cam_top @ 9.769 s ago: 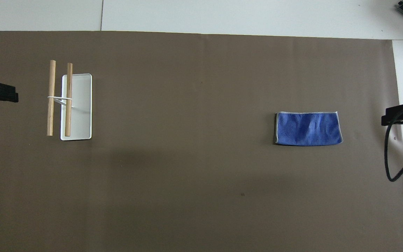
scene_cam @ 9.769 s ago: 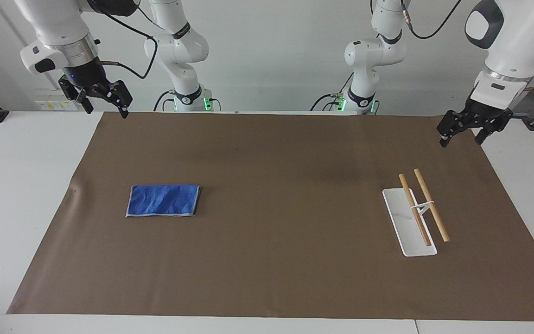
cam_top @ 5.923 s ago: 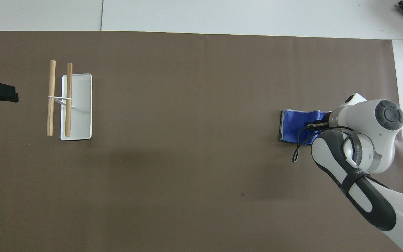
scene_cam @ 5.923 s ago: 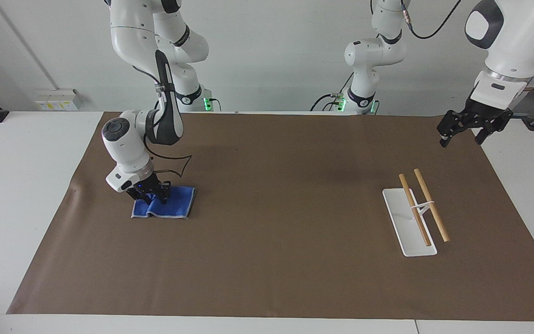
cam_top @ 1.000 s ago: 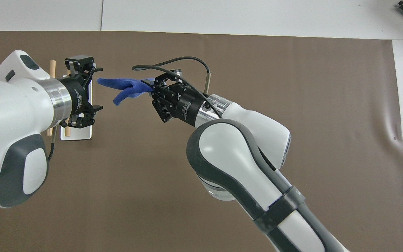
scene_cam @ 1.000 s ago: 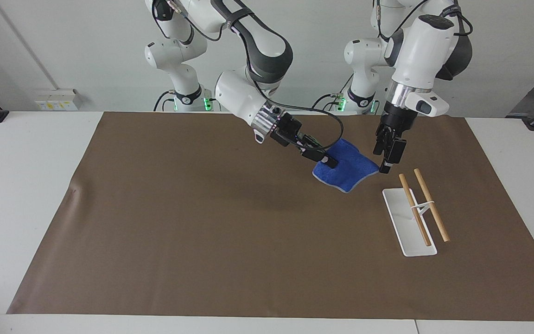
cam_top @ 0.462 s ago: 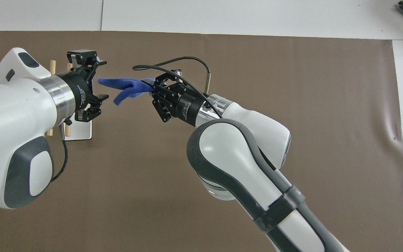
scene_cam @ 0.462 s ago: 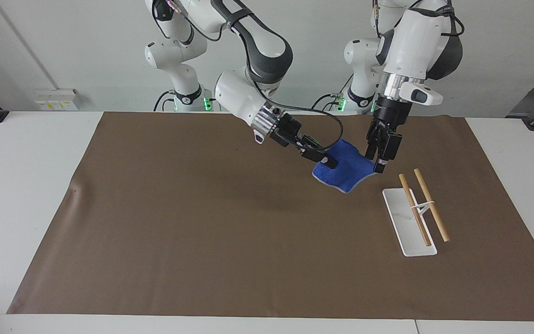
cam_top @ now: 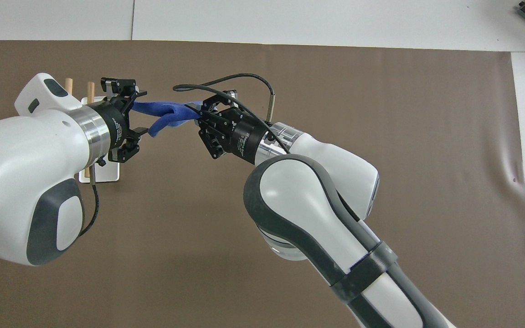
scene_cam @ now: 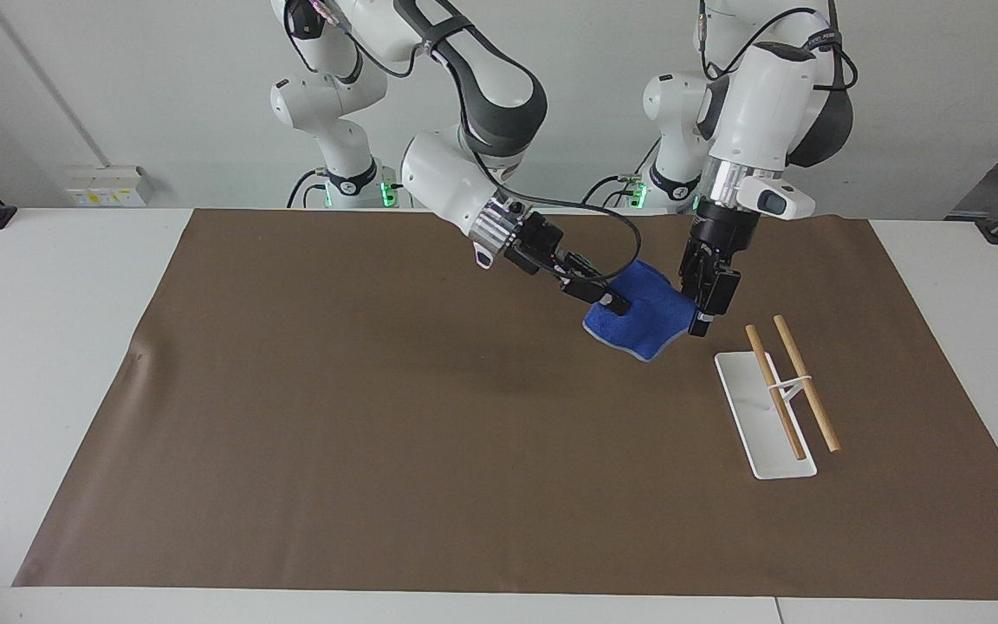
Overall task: Right arm passes towel to left arm to hang
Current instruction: 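Close the left gripper on the towel end near the rack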
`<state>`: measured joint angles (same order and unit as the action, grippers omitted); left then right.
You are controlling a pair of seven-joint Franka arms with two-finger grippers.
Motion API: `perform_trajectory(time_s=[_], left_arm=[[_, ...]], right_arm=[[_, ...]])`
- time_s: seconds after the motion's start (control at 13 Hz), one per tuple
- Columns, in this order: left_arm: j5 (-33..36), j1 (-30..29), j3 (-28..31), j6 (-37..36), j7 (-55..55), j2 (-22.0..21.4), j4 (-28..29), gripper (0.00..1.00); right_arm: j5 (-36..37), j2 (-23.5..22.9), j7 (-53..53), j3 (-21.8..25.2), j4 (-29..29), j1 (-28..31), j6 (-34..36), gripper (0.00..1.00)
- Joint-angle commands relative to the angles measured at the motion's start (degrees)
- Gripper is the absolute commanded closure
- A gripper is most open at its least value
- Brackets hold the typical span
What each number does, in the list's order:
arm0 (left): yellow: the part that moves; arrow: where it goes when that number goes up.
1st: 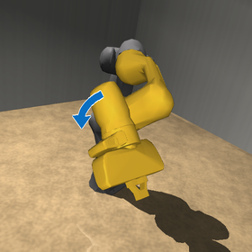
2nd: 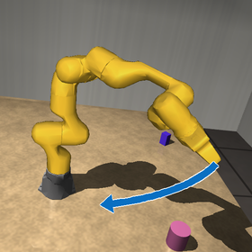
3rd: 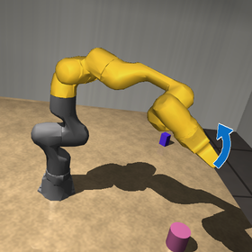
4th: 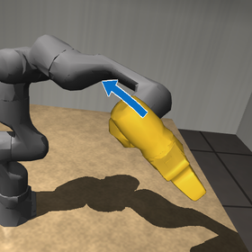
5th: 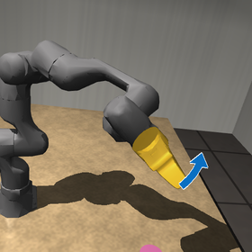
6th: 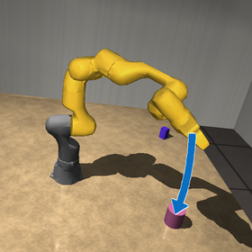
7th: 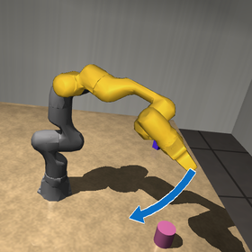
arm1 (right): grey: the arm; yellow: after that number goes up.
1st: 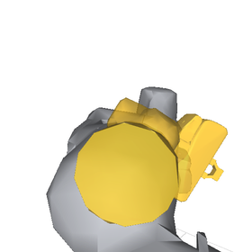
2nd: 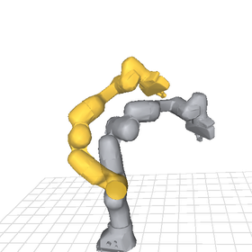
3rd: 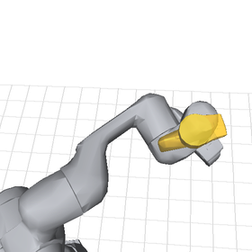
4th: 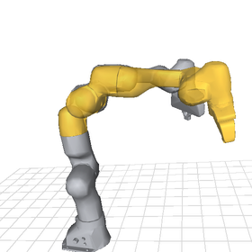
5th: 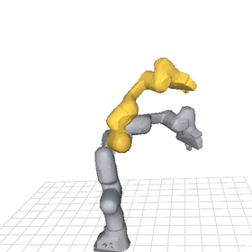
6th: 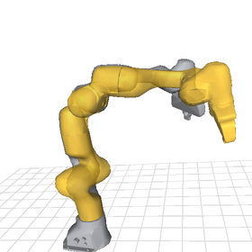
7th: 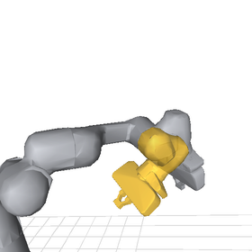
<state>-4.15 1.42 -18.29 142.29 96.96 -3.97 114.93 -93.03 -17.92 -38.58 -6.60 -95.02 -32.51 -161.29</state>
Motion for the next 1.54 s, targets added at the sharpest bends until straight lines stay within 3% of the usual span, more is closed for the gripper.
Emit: perform_trajectory(time_s=[0.0,0.23,0.77,1.0,1.31,1.38,1.46], left_arm=[[-1.21,0.87,0.54,1.32,-0.20,-0.60,0.56,0.28],[-1.30,0.87,0.54,1.24,0.24,0.27,-1.10,0.35],[-1.30,0.69,0.45,0.89,-0.11,1.16,-2.34,0.87],[-1.30,0.43,0.62,0.62,-0.46,1.16,-2.16,0.98],[-1.30,0.34,0.54,0.18,-0.55,0.98,-1.81,1.00],[-1.30,0.34,0.62,0.09,-1.07,0.89,-1.81,1.00],[-1.30,0.25,0.63,0.09,-2.47,0.98,-1.81,1.00]], right_arm=[[0.92,-0.71,1.05,-0.34,0.89,0.87,0.62,1.00],[0.92,-0.71,1.14,-0.34,0.98,0.87,0.62,1.00],[0.92,-0.71,1.14,-0.34,0.98,1.22,0.71,1.00],[1.01,-0.71,1.14,-0.34,1.06,1.31,0.71,1.00],[1.01,-0.71,1.14,-0.34,1.07,1.39,0.71,1.00],[1.19,-0.71,1.23,-0.26,1.07,1.39,0.71,0.81],[1.71,-0.54,1.66,-0.17,0.89,1.57,0.45,0.34]])
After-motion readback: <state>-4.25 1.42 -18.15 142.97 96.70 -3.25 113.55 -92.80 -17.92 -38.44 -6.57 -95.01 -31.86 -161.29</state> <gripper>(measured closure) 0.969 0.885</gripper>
